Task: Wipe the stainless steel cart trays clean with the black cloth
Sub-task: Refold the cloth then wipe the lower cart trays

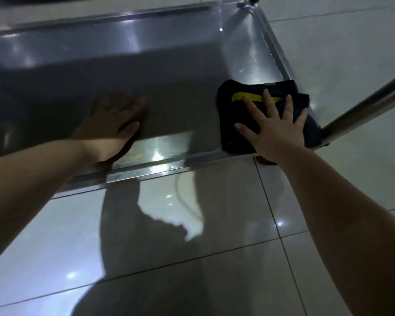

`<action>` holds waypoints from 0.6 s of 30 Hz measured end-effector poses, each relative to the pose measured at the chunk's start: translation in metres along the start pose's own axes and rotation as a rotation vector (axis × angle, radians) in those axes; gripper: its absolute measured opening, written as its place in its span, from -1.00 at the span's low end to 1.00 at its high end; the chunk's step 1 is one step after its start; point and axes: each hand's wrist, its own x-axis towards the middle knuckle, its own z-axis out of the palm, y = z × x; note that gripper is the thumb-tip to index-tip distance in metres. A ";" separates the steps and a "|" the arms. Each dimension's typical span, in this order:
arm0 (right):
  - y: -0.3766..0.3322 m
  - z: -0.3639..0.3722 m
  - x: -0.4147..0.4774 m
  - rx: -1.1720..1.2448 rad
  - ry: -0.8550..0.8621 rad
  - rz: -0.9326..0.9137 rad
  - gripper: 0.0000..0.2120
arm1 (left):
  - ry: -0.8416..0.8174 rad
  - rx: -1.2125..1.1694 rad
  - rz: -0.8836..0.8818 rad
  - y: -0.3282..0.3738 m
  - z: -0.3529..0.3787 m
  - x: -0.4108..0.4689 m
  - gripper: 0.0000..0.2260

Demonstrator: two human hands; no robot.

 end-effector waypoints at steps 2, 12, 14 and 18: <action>0.001 -0.001 0.001 -0.002 -0.010 -0.003 -0.33 | -0.023 0.001 -0.069 -0.019 0.008 -0.016 -0.41; -0.019 -0.014 -0.002 0.047 -0.167 0.054 -0.22 | 0.071 -0.004 -0.194 -0.066 0.024 -0.062 -0.41; -0.046 -0.012 -0.004 0.025 -0.135 0.001 -0.27 | 0.079 -0.007 -0.201 -0.065 0.027 -0.060 -0.41; -0.142 -0.006 -0.011 -0.027 -0.011 -0.139 -0.33 | 0.104 -0.009 -0.210 -0.064 0.031 -0.057 -0.44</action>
